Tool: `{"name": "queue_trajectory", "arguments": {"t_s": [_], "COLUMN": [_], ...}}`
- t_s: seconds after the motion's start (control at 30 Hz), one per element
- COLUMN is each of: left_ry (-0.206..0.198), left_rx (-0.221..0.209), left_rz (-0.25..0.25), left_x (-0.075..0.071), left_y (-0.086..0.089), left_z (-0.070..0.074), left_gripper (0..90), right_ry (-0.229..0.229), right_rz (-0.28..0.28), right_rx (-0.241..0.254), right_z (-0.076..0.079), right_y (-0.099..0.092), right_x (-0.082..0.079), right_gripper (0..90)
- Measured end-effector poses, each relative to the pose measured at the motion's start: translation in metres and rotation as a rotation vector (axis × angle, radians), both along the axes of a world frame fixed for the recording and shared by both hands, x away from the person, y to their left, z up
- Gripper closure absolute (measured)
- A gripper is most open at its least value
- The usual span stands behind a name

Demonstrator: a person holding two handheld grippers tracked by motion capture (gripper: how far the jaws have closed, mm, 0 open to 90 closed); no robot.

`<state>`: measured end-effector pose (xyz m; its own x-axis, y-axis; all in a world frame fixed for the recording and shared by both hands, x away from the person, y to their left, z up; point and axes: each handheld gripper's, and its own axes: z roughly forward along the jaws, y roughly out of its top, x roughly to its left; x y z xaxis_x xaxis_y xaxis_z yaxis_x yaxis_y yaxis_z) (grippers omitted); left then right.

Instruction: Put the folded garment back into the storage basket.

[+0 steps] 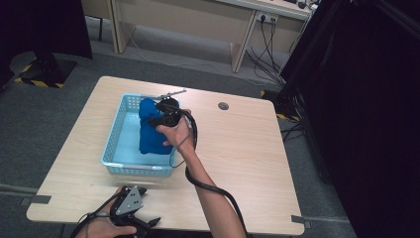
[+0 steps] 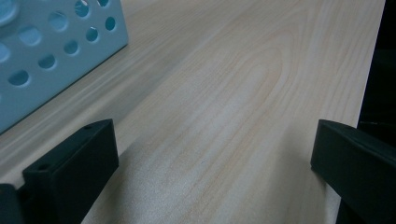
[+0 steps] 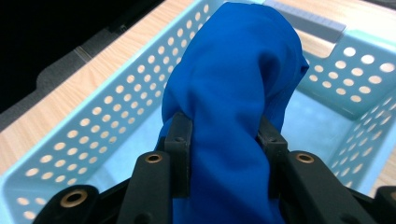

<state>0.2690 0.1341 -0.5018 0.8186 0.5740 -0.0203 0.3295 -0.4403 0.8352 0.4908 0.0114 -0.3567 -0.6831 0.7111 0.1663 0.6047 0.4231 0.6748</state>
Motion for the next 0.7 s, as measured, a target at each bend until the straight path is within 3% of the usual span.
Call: {"name": "queue_trajectory", "arguments": {"t_s": [0.47,0.7], "left_ry": [-0.002,-0.002], "left_rx": [0.002,0.002], "left_rz": [-0.002,-0.002], "left_x": [0.000,0.000], "left_y": [0.000,0.000], "left_z": [0.000,0.000], "left_gripper": [0.0,0.0], "right_ry": [0.040,0.052], "right_rz": [-0.020,-0.030], "right_rx": [-0.050,-0.066], "right_z": [-0.026,-0.035], "right_y": [0.027,0.028], "right_x": [0.004,0.007], "right_gripper": [65.6,65.5]}}
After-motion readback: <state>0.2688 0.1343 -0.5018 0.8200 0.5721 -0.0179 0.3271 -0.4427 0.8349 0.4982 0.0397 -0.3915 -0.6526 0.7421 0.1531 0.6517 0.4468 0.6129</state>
